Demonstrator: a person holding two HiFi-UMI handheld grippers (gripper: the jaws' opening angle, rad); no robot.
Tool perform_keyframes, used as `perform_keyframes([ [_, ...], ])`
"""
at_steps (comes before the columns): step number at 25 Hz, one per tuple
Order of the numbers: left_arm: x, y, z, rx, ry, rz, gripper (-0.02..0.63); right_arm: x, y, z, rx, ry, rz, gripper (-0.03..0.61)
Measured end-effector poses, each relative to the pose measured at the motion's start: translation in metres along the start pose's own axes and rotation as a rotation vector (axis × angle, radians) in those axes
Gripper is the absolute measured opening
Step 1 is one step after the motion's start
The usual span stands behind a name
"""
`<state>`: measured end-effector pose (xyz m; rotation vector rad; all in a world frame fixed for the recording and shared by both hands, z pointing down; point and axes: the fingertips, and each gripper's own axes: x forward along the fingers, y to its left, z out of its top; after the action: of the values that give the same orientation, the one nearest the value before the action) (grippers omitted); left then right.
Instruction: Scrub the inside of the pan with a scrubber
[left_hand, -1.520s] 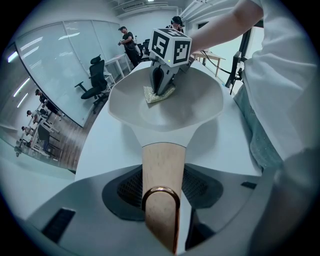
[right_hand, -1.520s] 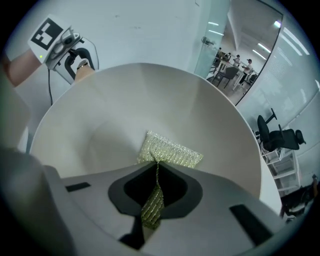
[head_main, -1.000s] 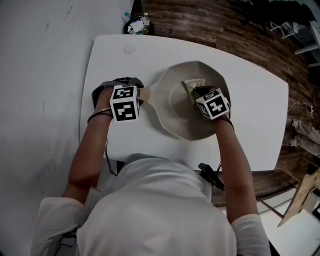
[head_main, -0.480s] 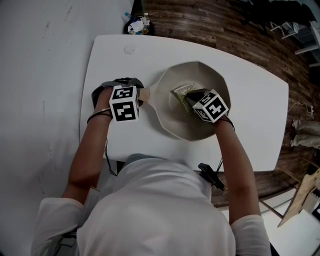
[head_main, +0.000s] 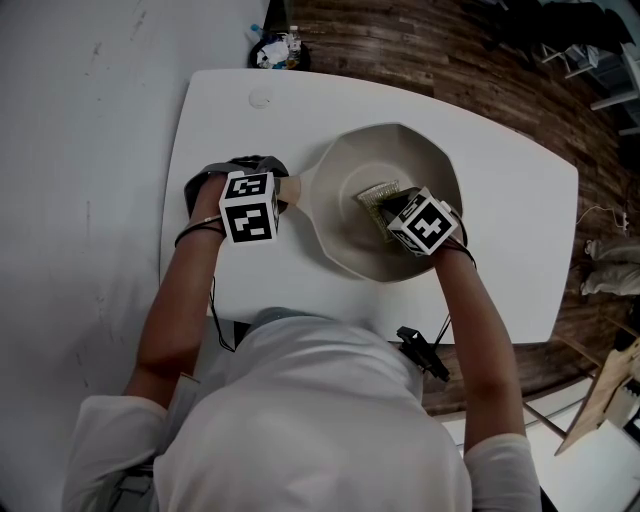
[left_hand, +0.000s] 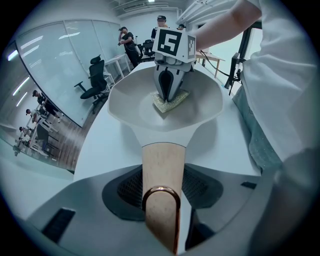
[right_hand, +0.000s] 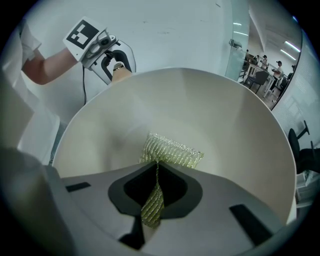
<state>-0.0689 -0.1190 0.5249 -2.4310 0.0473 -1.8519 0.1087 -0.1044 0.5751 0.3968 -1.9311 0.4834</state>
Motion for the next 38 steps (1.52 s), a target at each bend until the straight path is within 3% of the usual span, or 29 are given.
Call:
perform_keyframes([
  [7,0.000,0.000,0.001,0.003,0.007,0.001,0.210,-0.008,-0.027,-0.011,0.010,0.037,-0.127,0.026],
  [12,0.001,0.000,0.001,0.006,0.012,0.005,0.210,-0.012,-0.050,-0.005,0.047,0.008,-0.246,0.026],
  [18,0.001,0.000,0.000,0.011,0.016,0.012,0.209,-0.010,-0.073,0.010,0.150,-0.076,-0.323,0.026],
  [31,0.002,0.001,0.001,0.018,0.017,0.025,0.209,0.004,-0.068,0.052,0.157,-0.169,-0.341,0.026],
  [38,0.002,0.001,0.001,0.020,0.025,0.025,0.209,0.011,-0.052,0.070,0.102,-0.219,-0.323,0.026],
])
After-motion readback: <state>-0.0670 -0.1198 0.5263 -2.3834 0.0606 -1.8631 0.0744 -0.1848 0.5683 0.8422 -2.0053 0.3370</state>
